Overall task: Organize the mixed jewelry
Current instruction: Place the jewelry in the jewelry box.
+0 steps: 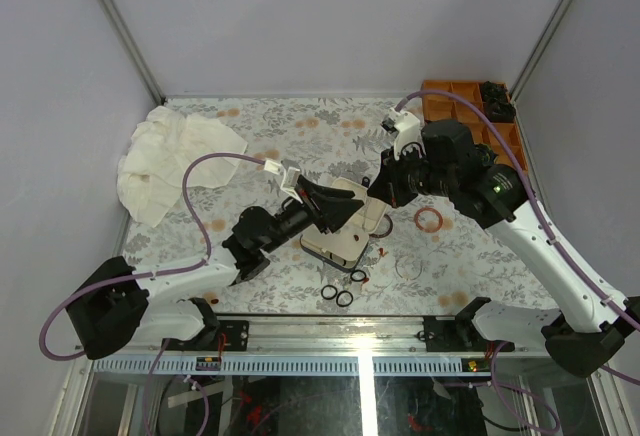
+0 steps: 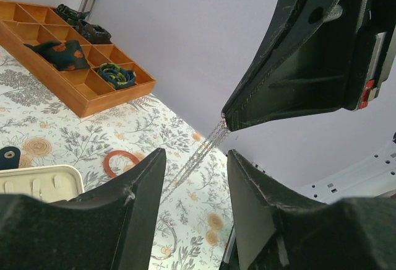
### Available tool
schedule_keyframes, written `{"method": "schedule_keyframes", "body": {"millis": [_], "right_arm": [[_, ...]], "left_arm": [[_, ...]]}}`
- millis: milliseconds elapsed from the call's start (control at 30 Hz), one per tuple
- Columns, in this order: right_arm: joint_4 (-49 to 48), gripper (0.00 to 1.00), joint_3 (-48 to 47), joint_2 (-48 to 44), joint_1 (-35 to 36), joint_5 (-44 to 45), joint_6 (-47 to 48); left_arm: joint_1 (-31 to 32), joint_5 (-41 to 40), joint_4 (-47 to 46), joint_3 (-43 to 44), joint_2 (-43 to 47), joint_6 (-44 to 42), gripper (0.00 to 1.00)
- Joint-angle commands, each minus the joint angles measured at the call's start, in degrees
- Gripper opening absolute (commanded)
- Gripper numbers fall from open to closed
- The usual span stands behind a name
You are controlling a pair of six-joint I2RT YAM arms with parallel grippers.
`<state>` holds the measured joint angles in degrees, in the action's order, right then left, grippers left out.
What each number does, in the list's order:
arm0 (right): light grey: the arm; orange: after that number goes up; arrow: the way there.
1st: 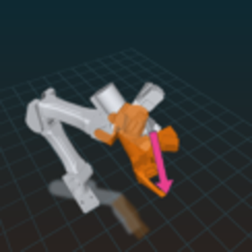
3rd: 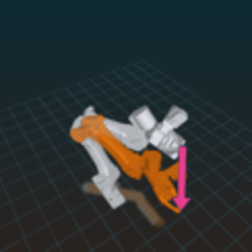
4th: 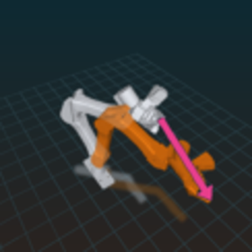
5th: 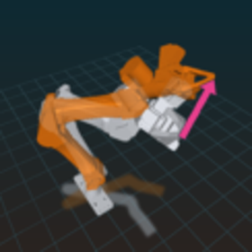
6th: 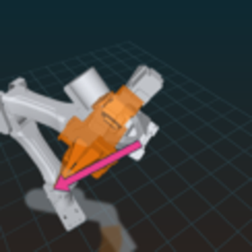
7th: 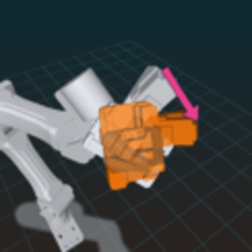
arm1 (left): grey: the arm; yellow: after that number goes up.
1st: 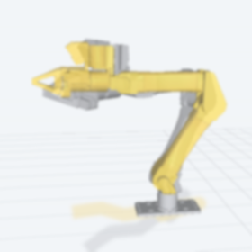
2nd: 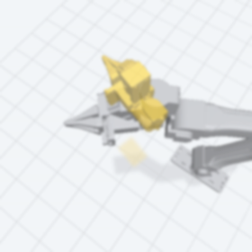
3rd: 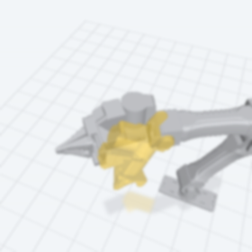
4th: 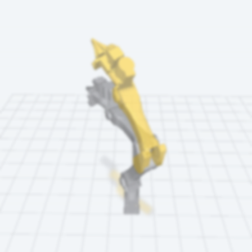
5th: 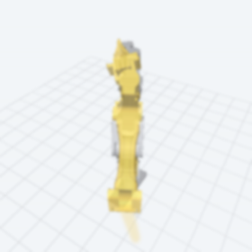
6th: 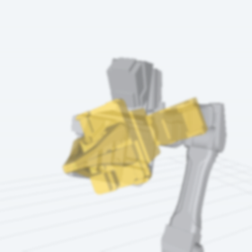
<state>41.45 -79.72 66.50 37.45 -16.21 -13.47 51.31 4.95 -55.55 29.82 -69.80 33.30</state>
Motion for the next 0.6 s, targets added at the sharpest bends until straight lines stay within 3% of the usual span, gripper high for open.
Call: {"method": "schedule_keyframes", "body": {"millis": [0, 567], "right_arm": [[0.14, 0.0, -3.02, 0.03, 0.24, -1.85, 0.88], [0.59, 0.0, -3.95, 0.74, 0.25, -2.38, 1.26]], "left_arm": [[-0.41, 0.8, -2.63, 0.23, -0.72, -1.83, 0.43], [-0.38, 2.49, -4.74, 2.06, -3.61, -0.87, 0.35]]}}
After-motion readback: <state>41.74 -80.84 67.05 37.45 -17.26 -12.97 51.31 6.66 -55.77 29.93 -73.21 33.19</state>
